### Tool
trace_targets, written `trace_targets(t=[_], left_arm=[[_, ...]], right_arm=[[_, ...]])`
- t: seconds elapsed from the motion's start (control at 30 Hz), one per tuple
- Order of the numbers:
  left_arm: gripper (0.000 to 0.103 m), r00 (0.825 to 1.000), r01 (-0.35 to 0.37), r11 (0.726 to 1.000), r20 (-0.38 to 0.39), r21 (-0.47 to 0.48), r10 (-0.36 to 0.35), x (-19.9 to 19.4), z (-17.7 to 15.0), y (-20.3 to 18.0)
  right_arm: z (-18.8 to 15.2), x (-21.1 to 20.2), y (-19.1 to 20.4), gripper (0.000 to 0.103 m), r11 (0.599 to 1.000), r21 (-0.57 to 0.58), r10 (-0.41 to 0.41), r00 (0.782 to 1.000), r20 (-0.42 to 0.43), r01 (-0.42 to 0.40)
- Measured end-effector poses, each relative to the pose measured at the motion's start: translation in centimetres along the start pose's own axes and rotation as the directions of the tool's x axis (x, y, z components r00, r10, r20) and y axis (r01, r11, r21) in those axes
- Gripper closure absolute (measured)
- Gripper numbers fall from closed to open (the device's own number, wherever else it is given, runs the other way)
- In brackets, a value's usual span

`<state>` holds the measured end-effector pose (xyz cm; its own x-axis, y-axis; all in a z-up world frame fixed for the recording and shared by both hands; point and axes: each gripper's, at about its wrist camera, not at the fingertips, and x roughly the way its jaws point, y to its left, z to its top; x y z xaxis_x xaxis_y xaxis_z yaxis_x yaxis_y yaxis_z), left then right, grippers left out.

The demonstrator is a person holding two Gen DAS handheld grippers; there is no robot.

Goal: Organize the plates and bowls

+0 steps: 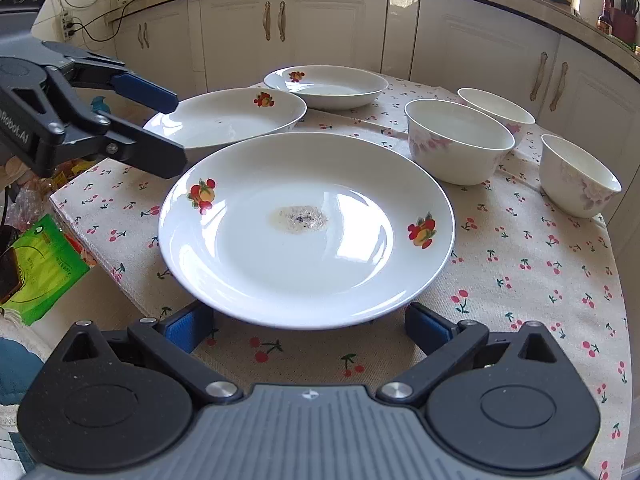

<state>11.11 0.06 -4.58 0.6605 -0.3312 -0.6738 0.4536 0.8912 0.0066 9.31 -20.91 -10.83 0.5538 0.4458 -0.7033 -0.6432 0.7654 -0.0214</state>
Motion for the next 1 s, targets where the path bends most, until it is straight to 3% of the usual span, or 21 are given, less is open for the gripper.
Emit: trace_targets(t=[0.17,0.37,0.5,0.6,0.83,1.0], left_arm=[[0.004,0.996,0.072,0.996,-0.053,0.049,-0.069,2.7,2.3,0.1],[0.006,0.988,0.113,0.984,-0.122,0.138,-0.096,5.7,4.5,0.1],[0.007,0.974,0.17,0.973,-0.174,0.154,-0.143,7.7,5.8,0.4],[0.016,0.962,0.188,0.969,-0.23,0.158,-0.149,9.4,6.3,0.6],[0.018,0.926,0.244,0.958,-0.331,0.154,-0.183,11.4,6.3,0.7],[0.019,0.92,0.248,0.959,-0.343,0.14,-0.188,11.4,6.5,0.8]], right_arm=[[-0.5,-0.1,0.0,0.0,1.0,0.003,-0.006,0.999,0.042,0.006],[-0.8,-0.1,-0.1,0.0,1.0,0.001,-0.003,0.998,0.07,0.003],[-1.0,-0.2,0.0,0.0,1.0,0.006,-0.008,0.997,0.081,0.008],[-1.1,-0.3,0.1,0.0,1.0,0.009,-0.013,0.996,0.087,0.012],[-1.0,-0.2,0.3,0.0,1.0,0.006,-0.011,0.996,0.09,0.01],[-0.8,-0.2,0.3,0.0,1.0,0.006,-0.006,0.996,0.087,0.005]])
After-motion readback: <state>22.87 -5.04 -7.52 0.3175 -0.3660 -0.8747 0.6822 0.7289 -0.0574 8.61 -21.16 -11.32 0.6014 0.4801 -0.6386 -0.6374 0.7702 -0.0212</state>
